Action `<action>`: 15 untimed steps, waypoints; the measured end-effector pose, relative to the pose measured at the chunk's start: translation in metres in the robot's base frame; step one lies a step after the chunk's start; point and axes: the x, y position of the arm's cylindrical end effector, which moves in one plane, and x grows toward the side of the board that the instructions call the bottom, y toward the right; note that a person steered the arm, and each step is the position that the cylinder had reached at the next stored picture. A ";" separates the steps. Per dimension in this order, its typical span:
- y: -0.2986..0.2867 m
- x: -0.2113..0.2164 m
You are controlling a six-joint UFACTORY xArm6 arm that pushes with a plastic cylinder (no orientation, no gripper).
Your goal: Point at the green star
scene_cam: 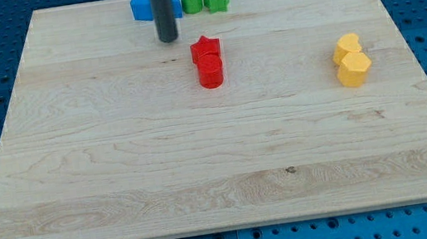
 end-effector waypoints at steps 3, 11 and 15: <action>-0.003 -0.010; 0.179 -0.042; 0.126 -0.108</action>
